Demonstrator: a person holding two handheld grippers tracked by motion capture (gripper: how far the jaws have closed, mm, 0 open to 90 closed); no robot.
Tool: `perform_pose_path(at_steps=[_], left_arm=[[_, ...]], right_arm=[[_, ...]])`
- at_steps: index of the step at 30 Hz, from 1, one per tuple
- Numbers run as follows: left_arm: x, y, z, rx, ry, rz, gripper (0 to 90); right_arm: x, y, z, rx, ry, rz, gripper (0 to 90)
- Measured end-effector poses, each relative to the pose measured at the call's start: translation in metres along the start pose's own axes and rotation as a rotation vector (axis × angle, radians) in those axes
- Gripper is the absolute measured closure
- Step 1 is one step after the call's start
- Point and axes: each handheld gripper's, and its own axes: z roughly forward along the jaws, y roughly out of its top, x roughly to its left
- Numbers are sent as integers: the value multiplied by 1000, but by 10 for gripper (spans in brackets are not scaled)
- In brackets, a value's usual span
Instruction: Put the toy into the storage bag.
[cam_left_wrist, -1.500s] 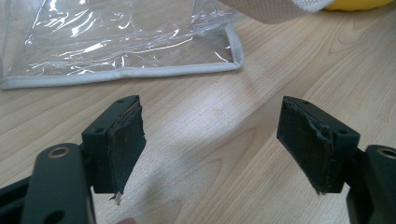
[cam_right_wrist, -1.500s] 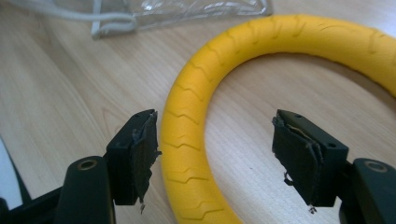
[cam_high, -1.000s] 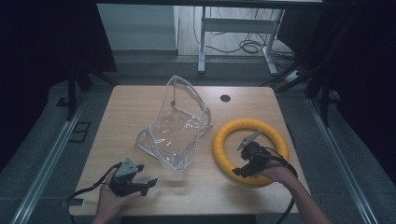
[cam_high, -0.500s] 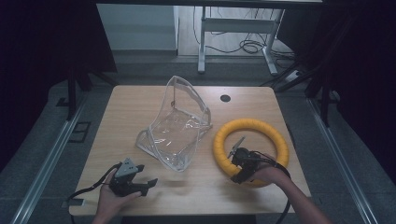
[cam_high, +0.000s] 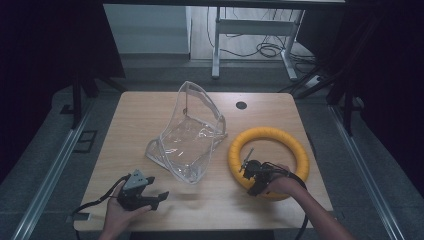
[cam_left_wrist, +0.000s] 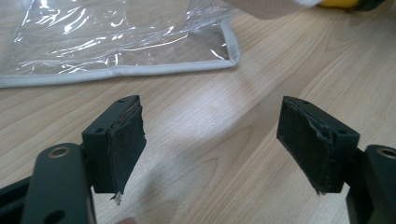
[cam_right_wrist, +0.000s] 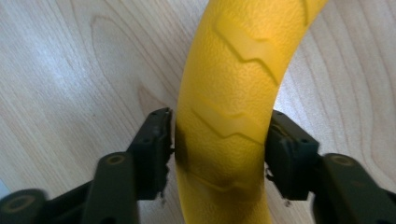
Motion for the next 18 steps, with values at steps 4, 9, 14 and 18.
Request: perform_pose_path(at_steps=[4,9,14,18], left_arm=[[0,0,0,0,1,0,231],[-1,0,1,3,1,0,231],[-1,0,2,6,-1,0,232],[-1,-1,2,6,0,1,232]], right_arm=[[-4,0,2,13,25,0,509],[-8,0,1,10,55,1,513],[-10,2,3,27,67,-7,508],[-10,4,3,47,73,-5,513]])
